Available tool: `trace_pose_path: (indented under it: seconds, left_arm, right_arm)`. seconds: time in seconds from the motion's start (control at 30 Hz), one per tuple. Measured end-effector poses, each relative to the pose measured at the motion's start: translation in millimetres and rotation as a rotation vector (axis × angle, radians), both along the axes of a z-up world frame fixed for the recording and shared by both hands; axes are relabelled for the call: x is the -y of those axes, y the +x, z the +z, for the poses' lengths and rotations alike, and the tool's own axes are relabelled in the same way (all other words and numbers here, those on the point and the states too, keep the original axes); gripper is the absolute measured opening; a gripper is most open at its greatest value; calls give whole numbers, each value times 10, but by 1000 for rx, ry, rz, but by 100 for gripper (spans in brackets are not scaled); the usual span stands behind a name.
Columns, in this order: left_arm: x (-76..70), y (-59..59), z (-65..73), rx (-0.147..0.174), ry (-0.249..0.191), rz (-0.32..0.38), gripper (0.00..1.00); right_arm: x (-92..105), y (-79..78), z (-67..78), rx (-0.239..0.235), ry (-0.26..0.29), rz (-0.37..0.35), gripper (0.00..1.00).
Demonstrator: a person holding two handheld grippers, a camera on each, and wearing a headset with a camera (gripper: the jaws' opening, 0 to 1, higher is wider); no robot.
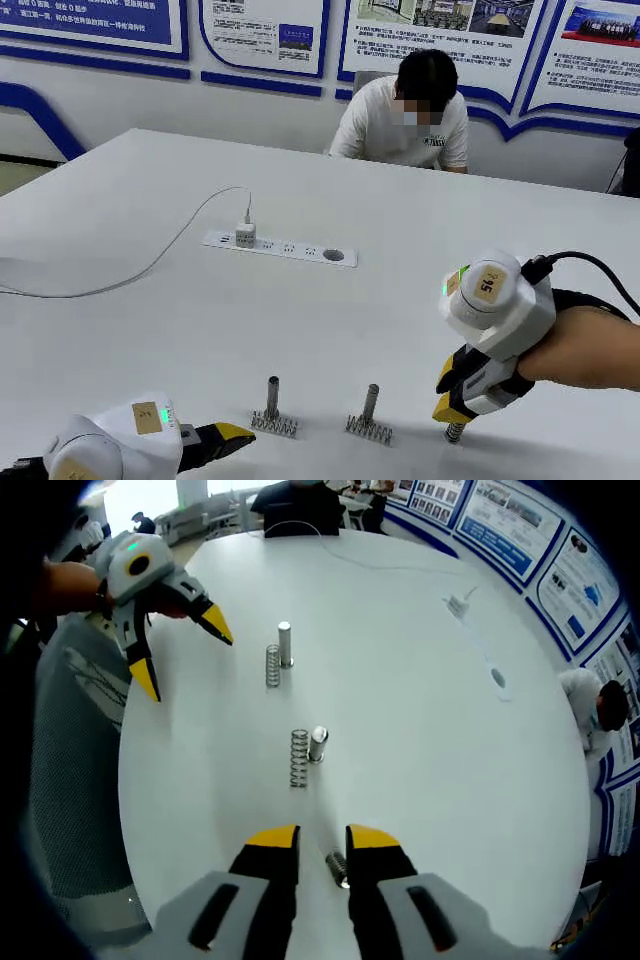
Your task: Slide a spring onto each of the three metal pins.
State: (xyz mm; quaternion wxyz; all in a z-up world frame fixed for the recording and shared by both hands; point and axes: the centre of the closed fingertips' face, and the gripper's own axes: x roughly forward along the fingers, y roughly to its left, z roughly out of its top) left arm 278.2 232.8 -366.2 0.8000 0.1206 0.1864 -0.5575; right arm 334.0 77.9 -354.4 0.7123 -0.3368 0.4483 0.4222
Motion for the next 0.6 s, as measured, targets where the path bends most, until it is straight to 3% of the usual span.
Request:
trace_pose_path:
  seconds: [0.6]
  left_arm:
    - [-1, 6, 23, 5, -3, 5, 58]
  right_arm:
    - [-372, 15, -361, -44, 69, -26, 17]
